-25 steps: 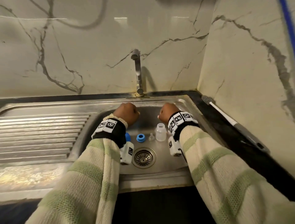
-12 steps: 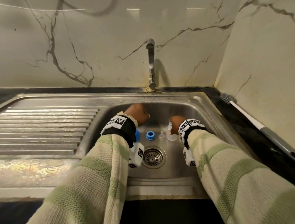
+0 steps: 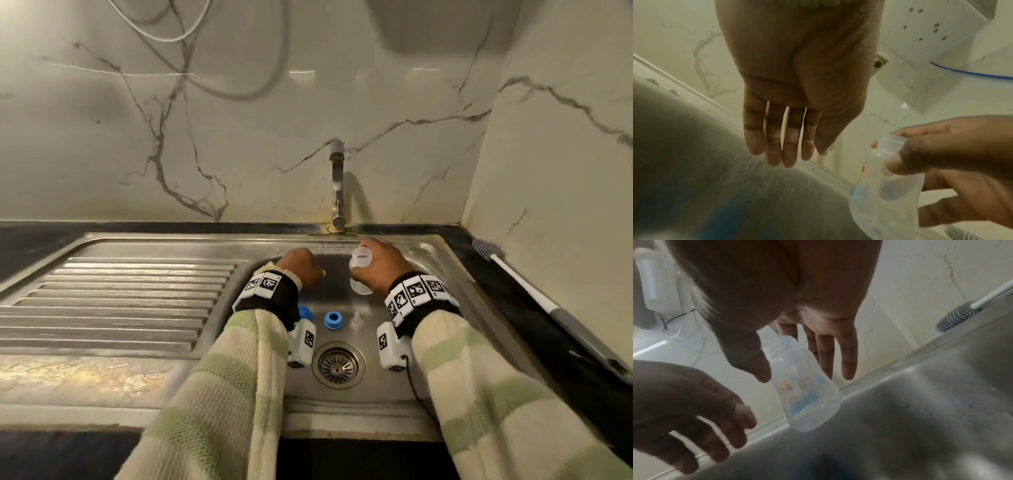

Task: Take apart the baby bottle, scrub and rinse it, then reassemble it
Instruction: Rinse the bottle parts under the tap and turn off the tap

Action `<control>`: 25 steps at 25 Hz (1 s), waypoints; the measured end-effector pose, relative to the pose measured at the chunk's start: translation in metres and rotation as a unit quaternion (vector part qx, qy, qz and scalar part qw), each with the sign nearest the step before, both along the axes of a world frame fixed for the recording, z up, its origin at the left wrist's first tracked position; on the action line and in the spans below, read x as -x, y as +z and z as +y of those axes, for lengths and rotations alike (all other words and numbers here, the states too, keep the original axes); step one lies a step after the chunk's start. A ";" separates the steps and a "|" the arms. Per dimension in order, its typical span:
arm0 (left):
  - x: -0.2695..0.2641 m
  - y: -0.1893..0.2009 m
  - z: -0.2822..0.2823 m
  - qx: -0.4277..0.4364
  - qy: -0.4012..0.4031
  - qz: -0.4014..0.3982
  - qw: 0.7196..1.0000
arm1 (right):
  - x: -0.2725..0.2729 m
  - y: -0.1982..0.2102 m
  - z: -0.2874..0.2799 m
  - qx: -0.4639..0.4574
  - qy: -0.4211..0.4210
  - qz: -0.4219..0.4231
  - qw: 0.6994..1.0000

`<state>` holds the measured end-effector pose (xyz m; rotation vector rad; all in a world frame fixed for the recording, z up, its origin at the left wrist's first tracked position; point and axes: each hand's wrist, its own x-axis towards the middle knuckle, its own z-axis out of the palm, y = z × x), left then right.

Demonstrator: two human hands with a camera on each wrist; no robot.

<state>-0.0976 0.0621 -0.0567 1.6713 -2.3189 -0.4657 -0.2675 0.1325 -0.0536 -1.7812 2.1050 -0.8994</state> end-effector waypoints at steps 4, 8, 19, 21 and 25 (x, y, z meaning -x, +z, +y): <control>-0.012 0.017 -0.012 0.039 0.017 0.002 0.999 | -0.028 0.004 0.010 0.027 -0.013 -0.037 0.999; 0.000 0.038 -0.040 0.065 0.001 -0.052 0.997 | -0.036 -0.002 0.001 0.048 0.039 -0.057 0.996; 0.050 0.048 -0.114 0.117 -0.067 0.082 0.987 | -0.028 -0.026 -0.025 0.119 0.046 -0.126 0.984; 0.054 0.043 -0.120 0.110 -0.062 0.111 0.986 | -0.027 -0.030 -0.031 0.115 0.042 -0.122 0.985; 0.061 0.042 -0.125 0.136 -0.062 0.152 0.977 | -0.027 -0.034 -0.035 0.114 0.032 -0.114 0.986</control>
